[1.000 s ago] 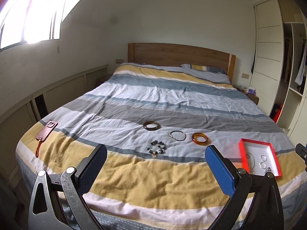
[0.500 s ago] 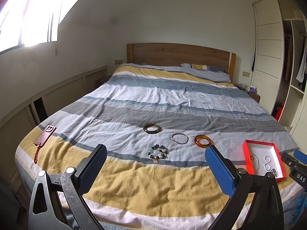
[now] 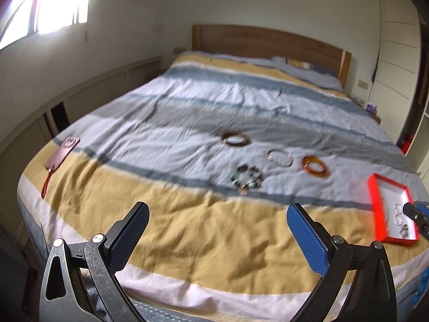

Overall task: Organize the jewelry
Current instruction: 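Grasp the beaded bracelet with the left tool while the right tool grasps the amber bangle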

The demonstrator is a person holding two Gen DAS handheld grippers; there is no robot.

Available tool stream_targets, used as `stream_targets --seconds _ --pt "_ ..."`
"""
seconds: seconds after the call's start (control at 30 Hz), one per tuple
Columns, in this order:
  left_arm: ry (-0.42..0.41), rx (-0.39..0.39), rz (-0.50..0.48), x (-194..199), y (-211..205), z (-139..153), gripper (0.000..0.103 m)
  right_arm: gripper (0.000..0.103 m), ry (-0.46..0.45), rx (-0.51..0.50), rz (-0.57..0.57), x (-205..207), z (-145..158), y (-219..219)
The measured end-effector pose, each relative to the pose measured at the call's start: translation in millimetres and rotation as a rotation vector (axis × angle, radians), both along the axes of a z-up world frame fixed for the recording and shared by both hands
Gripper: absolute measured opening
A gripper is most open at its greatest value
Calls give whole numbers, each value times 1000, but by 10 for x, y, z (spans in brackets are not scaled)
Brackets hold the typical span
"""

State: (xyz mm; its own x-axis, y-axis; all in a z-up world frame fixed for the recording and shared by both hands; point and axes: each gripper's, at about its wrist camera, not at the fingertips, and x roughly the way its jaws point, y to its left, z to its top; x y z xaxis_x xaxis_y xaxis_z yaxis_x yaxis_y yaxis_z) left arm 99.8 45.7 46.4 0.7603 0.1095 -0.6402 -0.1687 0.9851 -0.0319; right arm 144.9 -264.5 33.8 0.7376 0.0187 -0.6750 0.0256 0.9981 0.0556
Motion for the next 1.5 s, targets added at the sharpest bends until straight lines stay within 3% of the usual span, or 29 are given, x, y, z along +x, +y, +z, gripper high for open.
stream_targets --seconds 0.2,0.67,0.97,1.13,1.43,1.5 --pt "64 -26 -3 284 120 -289 100 61 62 34 26 346 -313 69" --pt "168 -70 -145 1340 -12 -833 95 61 151 83 81 1294 -762 212" --pt "234 -31 -225 1996 -136 -1229 92 61 154 104 93 2120 -911 310" --pt "267 -31 -227 2099 -133 -1443 89 61 176 115 112 2464 -1089 354" --pt "254 -25 -241 2204 -166 -1486 88 59 190 63 132 2770 -1340 454" --pt "252 -21 -244 2241 -189 -1492 87 53 187 29 131 2842 -1378 487"
